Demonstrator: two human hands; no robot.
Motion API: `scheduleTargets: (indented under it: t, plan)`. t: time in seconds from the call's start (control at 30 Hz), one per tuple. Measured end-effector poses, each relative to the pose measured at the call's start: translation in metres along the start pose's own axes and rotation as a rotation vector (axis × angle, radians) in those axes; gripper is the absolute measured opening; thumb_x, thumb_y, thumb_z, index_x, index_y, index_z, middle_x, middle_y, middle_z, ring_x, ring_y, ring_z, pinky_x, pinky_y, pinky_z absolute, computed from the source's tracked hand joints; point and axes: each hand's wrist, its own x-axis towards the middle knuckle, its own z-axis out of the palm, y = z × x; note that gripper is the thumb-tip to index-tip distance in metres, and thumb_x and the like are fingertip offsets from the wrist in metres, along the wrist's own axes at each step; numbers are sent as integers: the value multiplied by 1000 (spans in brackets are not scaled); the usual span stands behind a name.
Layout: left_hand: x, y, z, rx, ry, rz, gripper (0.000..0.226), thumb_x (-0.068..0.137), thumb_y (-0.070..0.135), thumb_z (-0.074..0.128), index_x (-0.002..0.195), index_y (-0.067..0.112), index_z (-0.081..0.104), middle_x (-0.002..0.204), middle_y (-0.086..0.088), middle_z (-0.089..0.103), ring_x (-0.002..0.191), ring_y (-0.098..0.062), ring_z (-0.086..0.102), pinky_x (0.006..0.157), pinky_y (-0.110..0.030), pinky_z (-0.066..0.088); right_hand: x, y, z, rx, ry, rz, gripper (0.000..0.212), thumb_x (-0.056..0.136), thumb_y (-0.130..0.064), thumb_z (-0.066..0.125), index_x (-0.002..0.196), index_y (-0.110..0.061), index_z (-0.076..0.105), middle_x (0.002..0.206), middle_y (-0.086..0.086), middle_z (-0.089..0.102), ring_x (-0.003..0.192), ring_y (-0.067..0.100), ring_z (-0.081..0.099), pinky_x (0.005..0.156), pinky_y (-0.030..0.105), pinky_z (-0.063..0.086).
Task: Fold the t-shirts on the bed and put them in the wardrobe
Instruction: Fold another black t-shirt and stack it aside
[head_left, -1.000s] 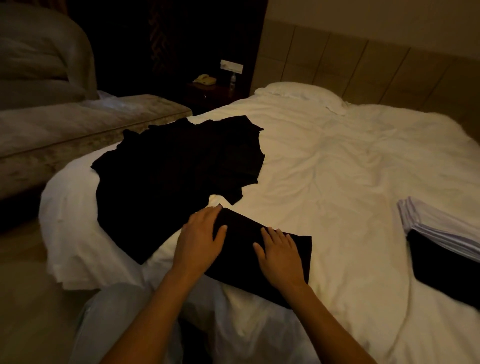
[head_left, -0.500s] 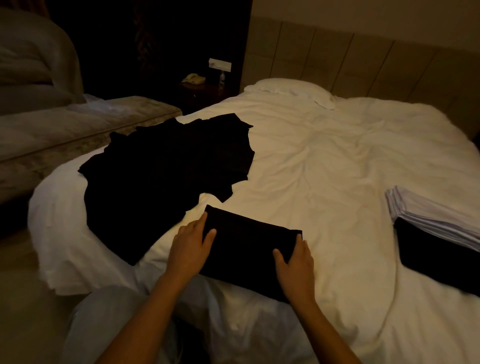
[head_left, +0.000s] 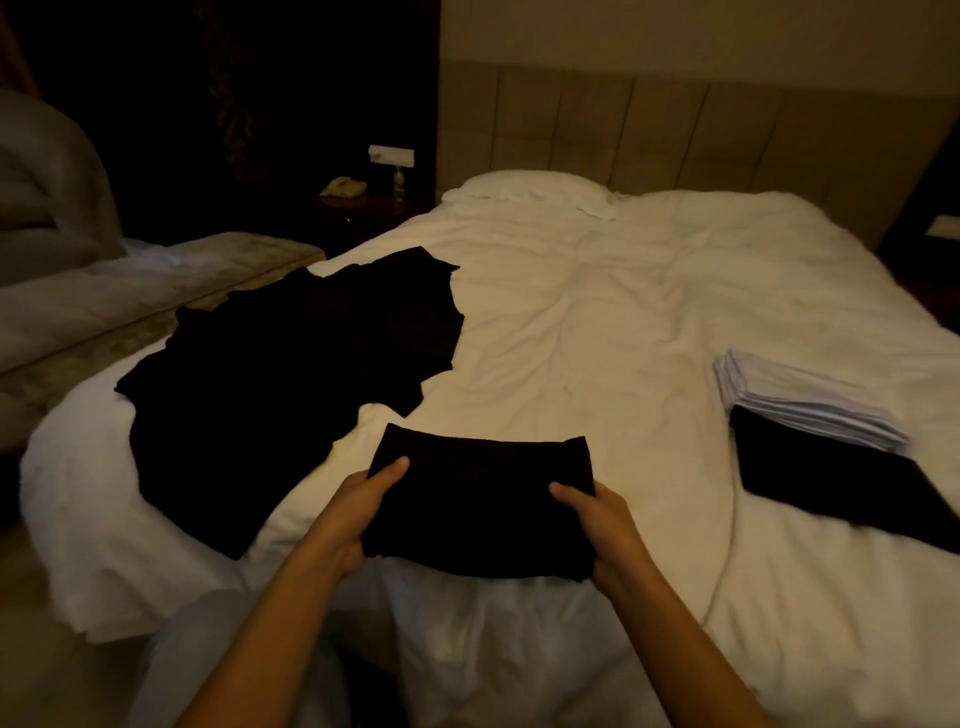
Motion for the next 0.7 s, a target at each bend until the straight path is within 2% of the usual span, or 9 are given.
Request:
scheduleTargets:
  t: [0.2, 0.27, 0.4, 0.5, 0.63, 0.7]
  plan:
    - [-9, 6, 72, -33, -178, 23, 29, 97, 32, 58, 118, 13, 65, 107, -10, 74, 98, -27, 71, 87, -41, 55, -9, -33, -78, 107, 58, -70, 32, 83, -12, 73, 115, -6, 68, 105, 15, 74, 98, 33, 70, 88, 46, 57]
    - [-10, 5, 102, -26, -232, 35, 27, 97, 30, 57, 119, 15, 64, 108, -9, 74, 98, -26, 71, 85, -40, 56, -12, -44, -108, 133, 101, -91, 32, 83, -12, 73, 114, -6, 68, 103, 15, 74, 97, 33, 71, 84, 44, 58]
    - [-8, -4, 166, 11, -350, 48, 29, 98, 26, 56, 125, 15, 62, 112, -8, 73, 101, -25, 71, 87, -40, 56, -20, -60, -167, 187, 195, -144, 27, 83, -6, 71, 110, -7, 69, 100, 14, 75, 91, 30, 72, 65, 32, 58]
    - [-5, -14, 216, 50, -417, 37, 27, 99, 24, 55, 124, 18, 63, 112, -7, 73, 101, -26, 71, 86, -42, 56, -23, -67, -214, 203, 294, -164, 22, 84, -6, 71, 106, -8, 70, 93, 13, 76, 82, 27, 74, 58, 29, 57]
    - [1, -27, 281, 112, -471, 37, 27, 99, 25, 56, 124, 21, 62, 111, -5, 74, 101, -26, 70, 82, -41, 57, -19, -80, -272, 184, 399, -200, 18, 85, -4, 70, 103, -7, 70, 93, 14, 74, 80, 29, 73, 60, 31, 57]
    - [4, -29, 312, 137, -482, 39, 25, 99, 27, 56, 122, 23, 63, 109, -4, 74, 99, -25, 71, 72, -38, 57, -13, -88, -298, 168, 447, -212, 16, 85, -4, 70, 101, -7, 70, 92, 14, 73, 79, 29, 71, 62, 32, 57]
